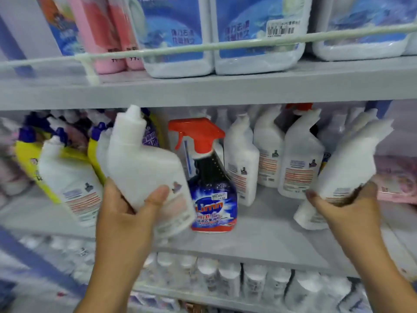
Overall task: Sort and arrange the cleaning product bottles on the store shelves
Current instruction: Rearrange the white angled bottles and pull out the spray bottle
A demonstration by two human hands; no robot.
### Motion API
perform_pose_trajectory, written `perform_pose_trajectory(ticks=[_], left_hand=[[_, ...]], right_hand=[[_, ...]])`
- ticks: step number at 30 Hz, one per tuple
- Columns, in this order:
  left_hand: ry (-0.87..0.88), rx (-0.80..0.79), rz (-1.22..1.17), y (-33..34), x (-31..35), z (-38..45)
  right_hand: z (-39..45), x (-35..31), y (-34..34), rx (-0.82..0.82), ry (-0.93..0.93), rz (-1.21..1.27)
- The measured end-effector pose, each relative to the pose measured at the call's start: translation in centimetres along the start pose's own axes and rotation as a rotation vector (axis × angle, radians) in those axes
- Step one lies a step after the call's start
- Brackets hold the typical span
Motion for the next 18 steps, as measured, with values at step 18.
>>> perform_pose_trajectory(ticks=[18], left_hand=[[-0.087,-0.126,0.222,5.6,-12.3,12.7]], right_hand=[[-4.0,0.6,15.6,-0.335,0.074,-0.040]])
Point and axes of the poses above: each hand's wrist, its own z-axis towards the middle knuckle, its own y-axis out of the palm, x = y × z, the point moved 8 cm from there along z, towards the middle knuckle
